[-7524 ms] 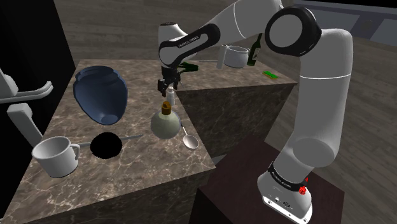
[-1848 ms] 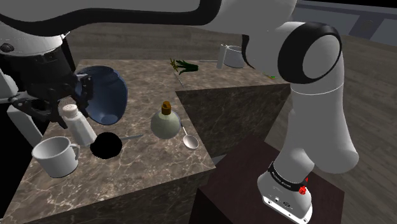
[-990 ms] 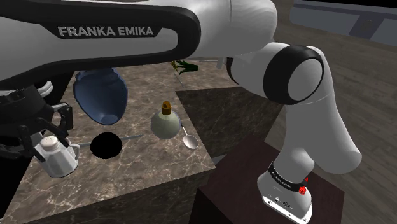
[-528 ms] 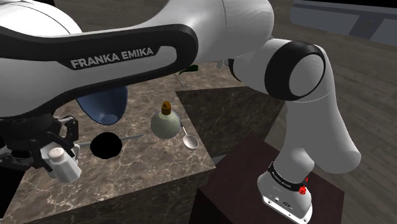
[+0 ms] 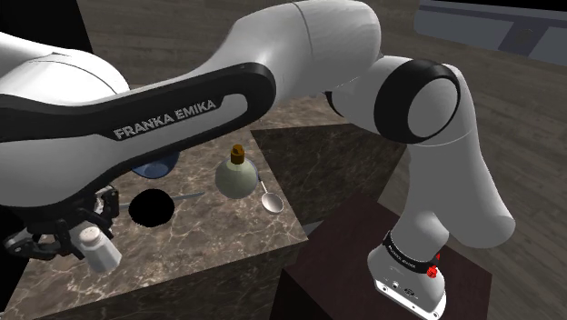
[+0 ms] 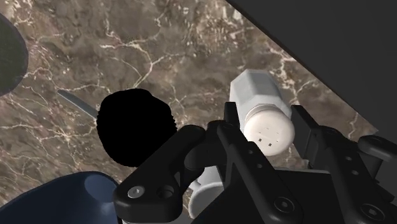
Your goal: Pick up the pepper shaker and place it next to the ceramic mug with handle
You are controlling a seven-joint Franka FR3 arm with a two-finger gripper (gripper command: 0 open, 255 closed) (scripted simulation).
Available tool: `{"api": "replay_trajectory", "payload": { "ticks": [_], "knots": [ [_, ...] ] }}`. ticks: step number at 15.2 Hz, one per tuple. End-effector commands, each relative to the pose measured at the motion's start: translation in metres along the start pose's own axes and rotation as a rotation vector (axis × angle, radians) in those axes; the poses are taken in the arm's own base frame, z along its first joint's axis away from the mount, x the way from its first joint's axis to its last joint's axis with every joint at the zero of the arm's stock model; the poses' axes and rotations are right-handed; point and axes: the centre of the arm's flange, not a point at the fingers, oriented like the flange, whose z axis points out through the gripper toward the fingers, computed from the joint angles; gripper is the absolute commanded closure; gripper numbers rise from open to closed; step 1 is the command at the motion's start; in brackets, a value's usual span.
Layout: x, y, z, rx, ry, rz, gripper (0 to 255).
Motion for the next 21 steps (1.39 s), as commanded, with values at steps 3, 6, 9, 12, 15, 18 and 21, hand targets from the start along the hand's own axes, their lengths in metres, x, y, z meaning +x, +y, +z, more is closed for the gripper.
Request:
{"api": "replay_trajectory", "payload": {
  "ticks": [3,6,9,12,15,18,21],
  "knots": [
    [-0.001,-0.002,0.021,0.0,0.0,0.0,255],
    [-0.001,-0.003,0.035,0.0,0.0,0.0,255],
    [-0.001,-0.003,0.035,0.0,0.0,0.0,255],
    [-0.001,-0.003,0.035,0.0,0.0,0.0,255],
    [-0.001,-0.003,0.035,0.0,0.0,0.0,0],
    [-0.001,-0.003,0.035,0.0,0.0,0.0,0],
    [-0.001,-0.003,0.008,0.0,0.0,0.0,0]
  ]
}}
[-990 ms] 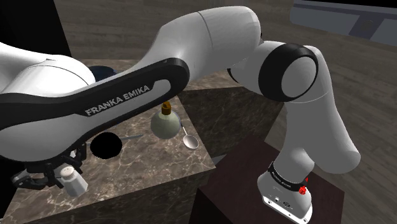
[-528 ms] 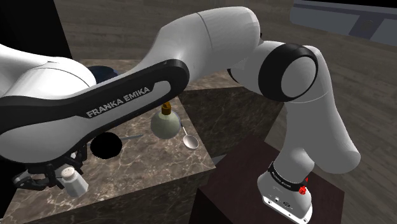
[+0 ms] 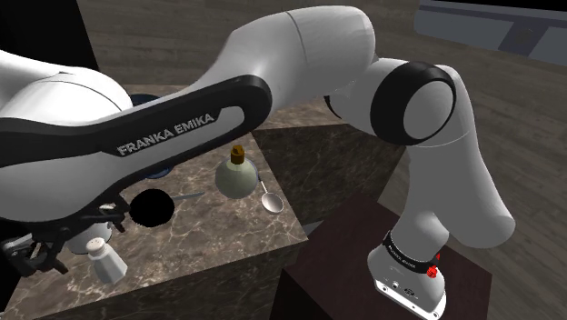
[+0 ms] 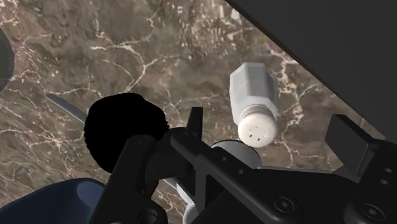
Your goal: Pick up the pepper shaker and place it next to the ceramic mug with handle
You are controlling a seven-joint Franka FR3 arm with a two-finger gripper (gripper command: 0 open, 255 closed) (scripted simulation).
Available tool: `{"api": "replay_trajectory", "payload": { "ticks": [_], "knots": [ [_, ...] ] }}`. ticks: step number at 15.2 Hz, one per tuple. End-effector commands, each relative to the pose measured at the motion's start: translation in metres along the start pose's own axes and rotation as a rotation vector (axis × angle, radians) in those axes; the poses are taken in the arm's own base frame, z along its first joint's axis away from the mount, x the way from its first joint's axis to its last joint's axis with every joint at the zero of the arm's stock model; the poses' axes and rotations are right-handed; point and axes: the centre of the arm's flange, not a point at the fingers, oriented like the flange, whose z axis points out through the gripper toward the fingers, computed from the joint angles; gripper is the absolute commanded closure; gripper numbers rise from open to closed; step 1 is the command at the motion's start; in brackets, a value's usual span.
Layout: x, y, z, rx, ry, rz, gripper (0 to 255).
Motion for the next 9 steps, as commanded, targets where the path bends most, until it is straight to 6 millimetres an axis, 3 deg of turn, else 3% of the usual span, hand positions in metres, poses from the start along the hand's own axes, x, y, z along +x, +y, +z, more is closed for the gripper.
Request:
{"api": "replay_trajectory", "payload": {
  "ticks": [1,2,9],
  "knots": [
    [-0.001,0.0,-0.023,-0.001,0.0,0.0,0],
    [-0.001,0.0,-0.033,-0.001,0.0,0.0,0],
    [-0.001,0.0,-0.033,-0.001,0.0,0.0,0]
  ]
}}
